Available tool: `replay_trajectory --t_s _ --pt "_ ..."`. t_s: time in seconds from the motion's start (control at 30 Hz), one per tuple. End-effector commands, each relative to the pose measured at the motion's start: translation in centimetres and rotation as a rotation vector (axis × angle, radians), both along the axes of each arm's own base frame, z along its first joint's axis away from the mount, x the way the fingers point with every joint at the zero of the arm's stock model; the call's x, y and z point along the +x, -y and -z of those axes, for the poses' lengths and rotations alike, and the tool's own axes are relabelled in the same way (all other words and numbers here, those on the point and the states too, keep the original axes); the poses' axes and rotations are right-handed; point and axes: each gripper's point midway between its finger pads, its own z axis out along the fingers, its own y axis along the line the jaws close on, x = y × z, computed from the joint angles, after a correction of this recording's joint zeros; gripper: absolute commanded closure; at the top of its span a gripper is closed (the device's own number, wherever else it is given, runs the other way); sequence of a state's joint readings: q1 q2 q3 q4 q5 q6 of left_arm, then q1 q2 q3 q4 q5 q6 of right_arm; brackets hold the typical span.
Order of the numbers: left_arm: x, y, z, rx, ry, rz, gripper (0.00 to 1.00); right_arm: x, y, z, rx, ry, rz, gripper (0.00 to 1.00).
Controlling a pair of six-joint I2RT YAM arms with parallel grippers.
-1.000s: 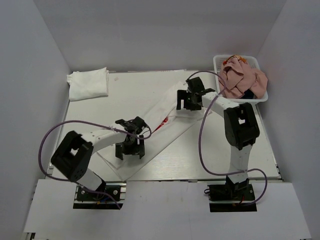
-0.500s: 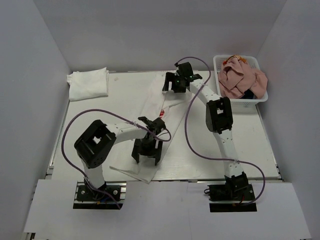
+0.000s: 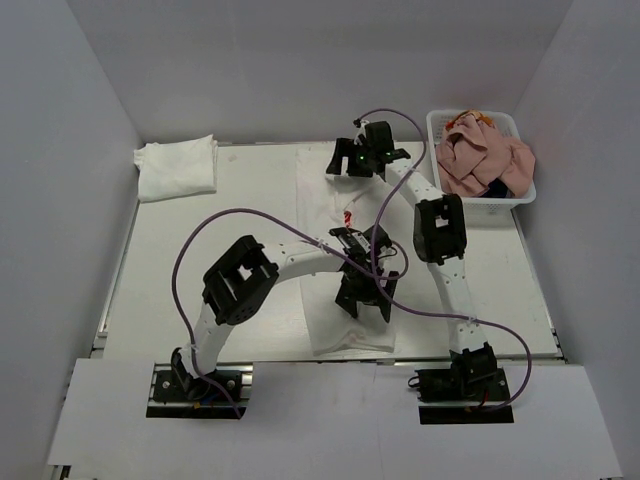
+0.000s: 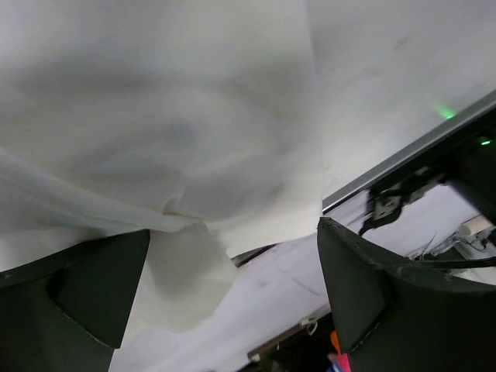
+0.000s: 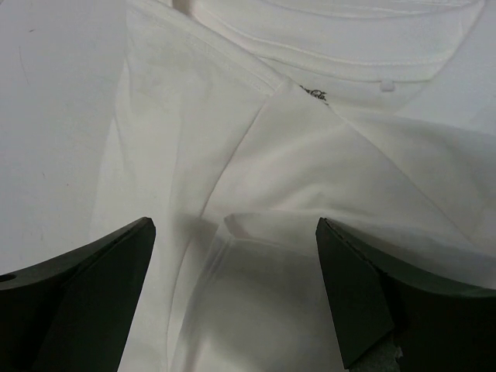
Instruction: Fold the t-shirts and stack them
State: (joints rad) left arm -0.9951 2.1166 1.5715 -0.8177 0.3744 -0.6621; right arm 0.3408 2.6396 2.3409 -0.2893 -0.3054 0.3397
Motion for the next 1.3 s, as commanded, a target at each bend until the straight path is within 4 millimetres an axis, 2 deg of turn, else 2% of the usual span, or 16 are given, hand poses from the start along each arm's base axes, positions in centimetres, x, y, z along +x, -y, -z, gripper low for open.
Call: replay_trajectory --t_s 0.0,0.13,0.17,0.2,0.27,0.33,0.43,0.47,0.53,0.57,0.6,0.67,0.77,0.8,1.07,1.27 --pt "1.7 3.5 -0.7 -0.131 0.109 -0.006 0.01 0.0 0.4 -1.0 -0.018 0.043 -0.066 0.10" --pt "2.4 2.6 -4.7 -0.130 0.292 -0.036 0.01 -0.7 1.3 -6.4 -0.095 0.129 -0.073 0.10" --pt "2.3 2.8 -7.7 -0.182 0.352 -0.023 0.01 -0.8 1.5 -7.3 -0.100 0.145 -0.075 0.10" --pt "1.9 2.0 -8.1 -0.172 0.370 -0.024 0.01 -1.1 2.0 -12.9 -0.080 0.230 -0.057 0.10" --pt "1.7 1.0 -9.7 -0.183 0.435 -0.022 0.01 -1.6 2.5 -14.3 -0.095 0.251 -0.049 0.10" --pt "0.6 -1.2 -11.3 -0.191 0.471 -0.020 0.01 -3.5 4.1 -19.1 -0.111 0.293 -0.006 0.10" --pt "-0.7 -5.8 -11.4 -0.137 0.493 -0.096 0.01 -7.8 7.4 -17.3 -0.160 0.195 0.105 0.10" --pt "-1.6 -8.2 -9.7 -0.074 0.472 -0.109 0.01 -10.8 9.4 -13.7 -0.204 0.155 0.149 0.10" --pt "-2.5 -10.1 -9.3 -0.059 0.455 -0.165 0.01 -13.5 11.6 -16.3 -0.197 0.214 0.240 0.10" --pt "-3.4 -11.9 -8.7 -0.049 0.443 -0.178 0.01 -16.1 12.4 -12.8 -0.202 0.119 0.268 0.10" --pt "-4.0 -12.6 -8.5 -0.039 0.419 -0.219 0.01 -19.7 14.0 -14.3 -0.184 0.133 0.299 0.10" --pt "-5.5 -14.3 -6.9 -0.009 0.359 -0.230 0.01 -24.5 15.7 -10.1 -0.222 -0.005 0.350 0.10" --pt "-7.0 -15.6 -4.9 -0.003 0.312 -0.236 0.01 -31.1 16.8 -8.6 -0.194 -0.086 0.327 0.10" --pt "-7.2 -15.1 -4.7 -0.027 0.298 -0.229 0.01 -34.6 17.2 -7.6 -0.190 -0.142 0.303 0.10" --pt "-7.6 -12.6 -2.2 -0.102 0.256 -0.149 0.11 -47.7 16.7 -2.1 -0.175 -0.517 0.065 0.10" --pt "-8.3 -11.9 0.5 -0.076 0.188 -0.122 0.18 -51.8 16.1 0.3 -0.173 -0.657 -0.038 0.10"
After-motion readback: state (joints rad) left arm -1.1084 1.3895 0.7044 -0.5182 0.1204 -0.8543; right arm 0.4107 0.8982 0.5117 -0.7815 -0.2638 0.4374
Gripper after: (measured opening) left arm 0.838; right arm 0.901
